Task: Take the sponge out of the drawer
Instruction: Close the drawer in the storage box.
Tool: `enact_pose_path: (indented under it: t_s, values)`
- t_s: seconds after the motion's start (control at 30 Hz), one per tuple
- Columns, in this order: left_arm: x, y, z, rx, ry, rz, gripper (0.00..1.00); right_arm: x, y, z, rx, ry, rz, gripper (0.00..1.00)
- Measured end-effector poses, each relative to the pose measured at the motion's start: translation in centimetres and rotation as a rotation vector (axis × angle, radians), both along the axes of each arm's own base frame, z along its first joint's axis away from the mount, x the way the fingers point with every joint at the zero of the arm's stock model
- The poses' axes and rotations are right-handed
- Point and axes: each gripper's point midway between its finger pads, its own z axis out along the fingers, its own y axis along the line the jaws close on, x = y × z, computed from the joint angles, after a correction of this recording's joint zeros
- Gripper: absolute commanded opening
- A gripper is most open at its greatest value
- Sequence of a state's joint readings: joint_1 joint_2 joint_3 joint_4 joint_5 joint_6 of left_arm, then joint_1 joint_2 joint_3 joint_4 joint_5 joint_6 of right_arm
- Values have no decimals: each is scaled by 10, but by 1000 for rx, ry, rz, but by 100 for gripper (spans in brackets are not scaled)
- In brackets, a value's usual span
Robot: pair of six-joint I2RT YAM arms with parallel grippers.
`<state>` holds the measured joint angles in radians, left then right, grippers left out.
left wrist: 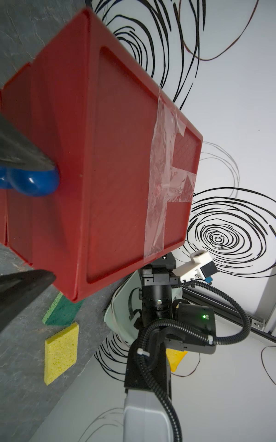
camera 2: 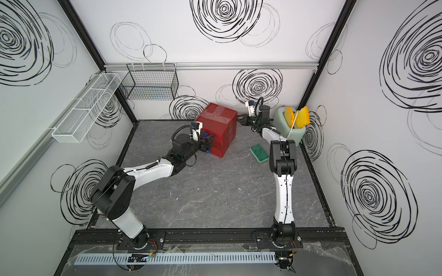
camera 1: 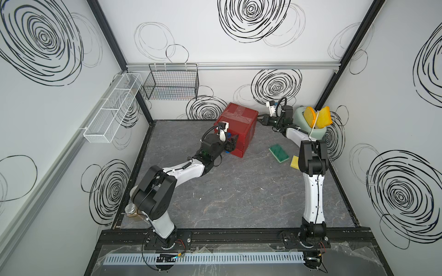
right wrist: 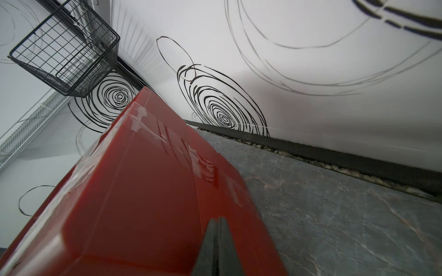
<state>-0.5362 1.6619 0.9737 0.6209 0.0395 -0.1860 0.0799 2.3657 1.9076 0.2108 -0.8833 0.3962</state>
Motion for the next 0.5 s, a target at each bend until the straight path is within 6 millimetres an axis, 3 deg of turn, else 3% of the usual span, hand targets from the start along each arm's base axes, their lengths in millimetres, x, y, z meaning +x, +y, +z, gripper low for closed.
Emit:
enact_pose_path:
  t_s: [0.1,0.27,0.4,0.5]
  values:
    - [-16,12,11,8,-21,8,70,-2,-7,26,-44,-50,-38,0]
    - [-41,36,27,17,-65,44,70,-19,-6,88,-124,-176,-71,0]
    - [-48,58,-4,52,-19,88,71,-47,22,118,-195,-261,-29,0]
    - [-51,70,-42,94,54,103,70,-71,60,122,-246,-296,54,0]
